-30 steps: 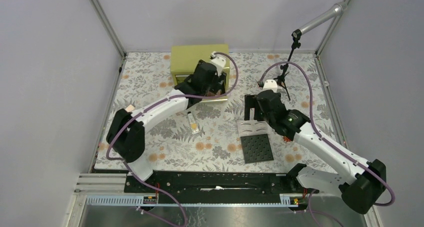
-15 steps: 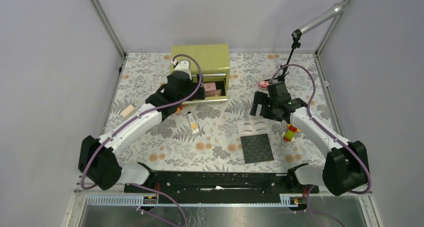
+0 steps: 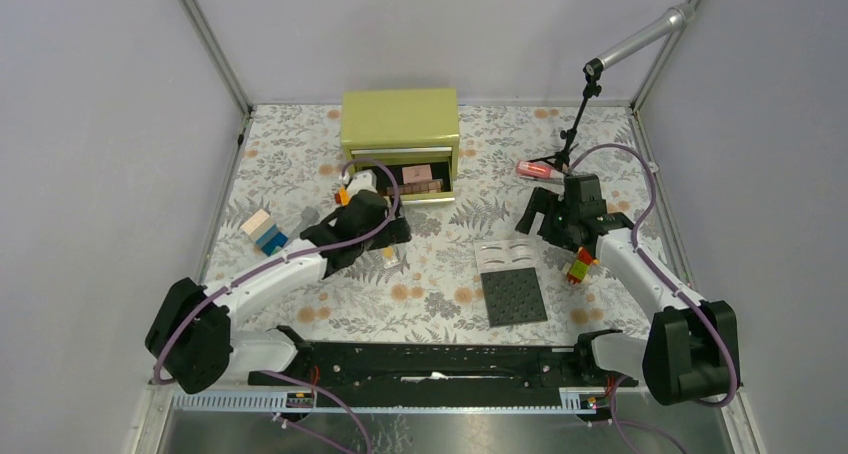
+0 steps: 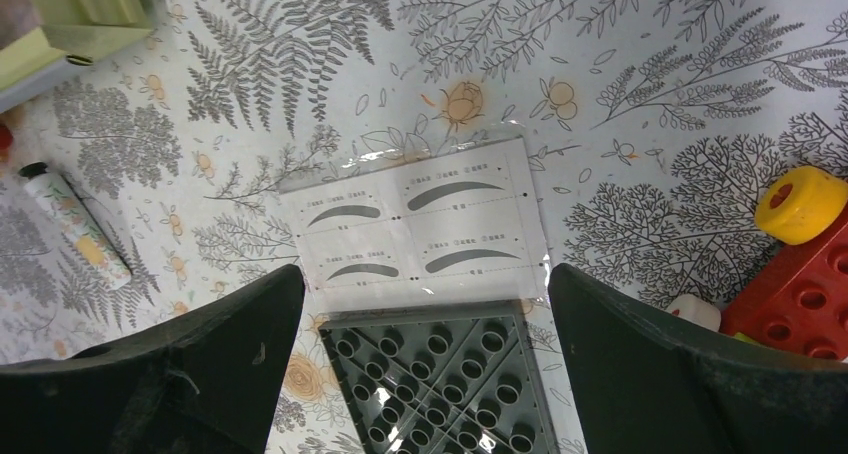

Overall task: Organize the makeup
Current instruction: Pick up the makeup from the center of the board.

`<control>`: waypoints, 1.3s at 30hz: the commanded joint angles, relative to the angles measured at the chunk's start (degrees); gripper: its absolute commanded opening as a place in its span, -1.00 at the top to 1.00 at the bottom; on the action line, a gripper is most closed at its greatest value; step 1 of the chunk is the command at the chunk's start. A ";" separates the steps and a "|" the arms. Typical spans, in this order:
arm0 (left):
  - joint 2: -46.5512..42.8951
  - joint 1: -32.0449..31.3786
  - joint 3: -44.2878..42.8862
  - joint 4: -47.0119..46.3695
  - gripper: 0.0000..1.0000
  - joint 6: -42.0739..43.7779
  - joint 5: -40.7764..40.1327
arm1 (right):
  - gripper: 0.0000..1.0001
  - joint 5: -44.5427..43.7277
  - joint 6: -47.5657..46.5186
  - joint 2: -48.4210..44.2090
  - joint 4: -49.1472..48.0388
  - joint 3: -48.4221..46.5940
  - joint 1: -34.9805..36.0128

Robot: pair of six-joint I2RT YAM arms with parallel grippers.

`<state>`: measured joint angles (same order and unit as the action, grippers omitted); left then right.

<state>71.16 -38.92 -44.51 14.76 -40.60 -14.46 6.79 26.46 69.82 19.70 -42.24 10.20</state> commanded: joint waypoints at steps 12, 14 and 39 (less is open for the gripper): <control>13.69 1.74 1.59 -4.59 -0.71 -7.01 -11.12 | -0.99 3.68 -1.25 -3.61 -2.47 0.83 0.05; 16.18 1.74 0.18 -3.25 -0.63 -6.71 -12.84 | -0.99 3.90 -1.24 -3.96 -2.63 1.04 0.10; 10.07 -1.61 -8.10 -2.14 0.46 19.90 -5.36 | -0.99 6.66 -1.89 -4.01 -5.87 2.30 0.12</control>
<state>83.83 -38.57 -46.57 15.73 -33.63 -25.74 11.68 25.74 66.85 15.53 -39.83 10.20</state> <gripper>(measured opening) 0.264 0.993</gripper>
